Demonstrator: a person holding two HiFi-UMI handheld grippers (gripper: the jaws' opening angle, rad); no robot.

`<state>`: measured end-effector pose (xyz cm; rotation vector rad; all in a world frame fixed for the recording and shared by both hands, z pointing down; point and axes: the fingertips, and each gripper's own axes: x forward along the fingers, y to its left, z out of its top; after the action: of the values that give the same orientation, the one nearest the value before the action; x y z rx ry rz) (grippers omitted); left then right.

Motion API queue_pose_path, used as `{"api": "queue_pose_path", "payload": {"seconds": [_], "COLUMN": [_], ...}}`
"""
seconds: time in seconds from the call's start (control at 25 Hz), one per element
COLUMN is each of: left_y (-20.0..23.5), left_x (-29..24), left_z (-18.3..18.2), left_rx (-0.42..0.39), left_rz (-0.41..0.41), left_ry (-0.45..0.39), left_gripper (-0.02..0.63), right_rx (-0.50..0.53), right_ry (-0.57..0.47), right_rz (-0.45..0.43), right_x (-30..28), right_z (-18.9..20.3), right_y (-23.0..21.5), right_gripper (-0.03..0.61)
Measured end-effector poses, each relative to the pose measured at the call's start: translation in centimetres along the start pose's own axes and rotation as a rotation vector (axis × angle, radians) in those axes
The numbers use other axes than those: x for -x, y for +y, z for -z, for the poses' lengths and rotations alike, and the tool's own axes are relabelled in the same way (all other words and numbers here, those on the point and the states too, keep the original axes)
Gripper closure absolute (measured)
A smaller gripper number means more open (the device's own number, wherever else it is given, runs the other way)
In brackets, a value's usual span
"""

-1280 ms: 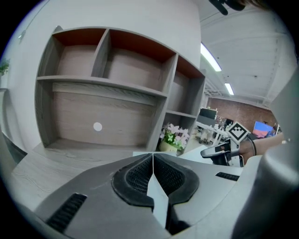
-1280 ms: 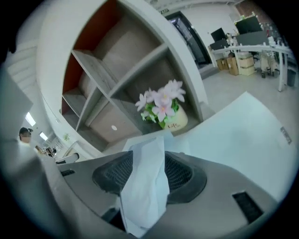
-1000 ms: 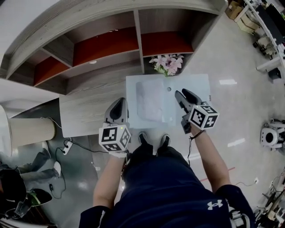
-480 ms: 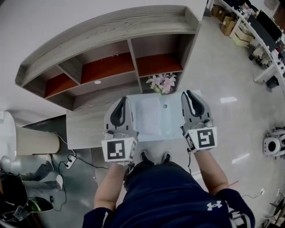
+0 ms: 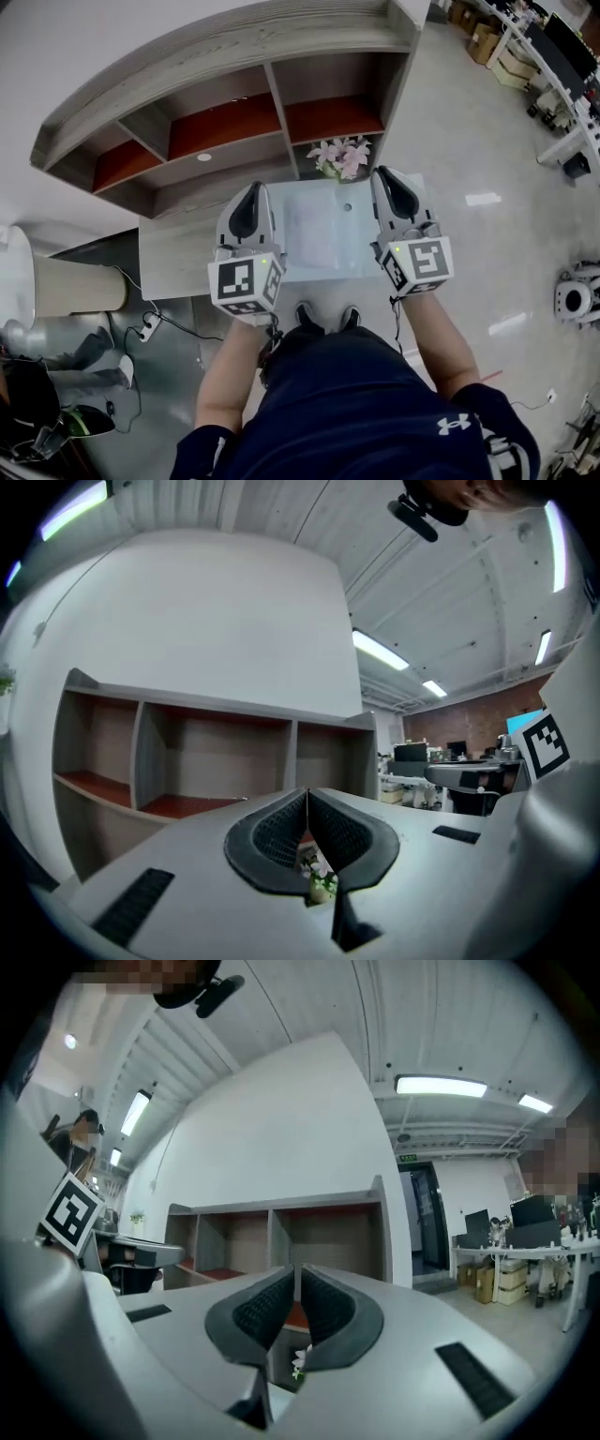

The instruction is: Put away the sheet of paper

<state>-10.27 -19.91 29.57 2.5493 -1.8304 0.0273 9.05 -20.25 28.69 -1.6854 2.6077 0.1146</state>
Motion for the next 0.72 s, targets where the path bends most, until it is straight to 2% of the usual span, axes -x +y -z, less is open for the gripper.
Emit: {"api": "queue_pose_path", "payload": {"seconds": [0.72], "left_y": [2.5], "left_x": [-0.6], "left_z": [2.1], "left_rx": [0.062], "left_rz": [-0.029], "left_ry": [0.021], "left_gripper": [0.597], "right_rx": [-0.001], "right_ry": [0.052], "right_rz": [0.019], "right_x": [-0.8], "right_z": [2.8], "right_y": [-0.5], "right_gripper": [0.56]}}
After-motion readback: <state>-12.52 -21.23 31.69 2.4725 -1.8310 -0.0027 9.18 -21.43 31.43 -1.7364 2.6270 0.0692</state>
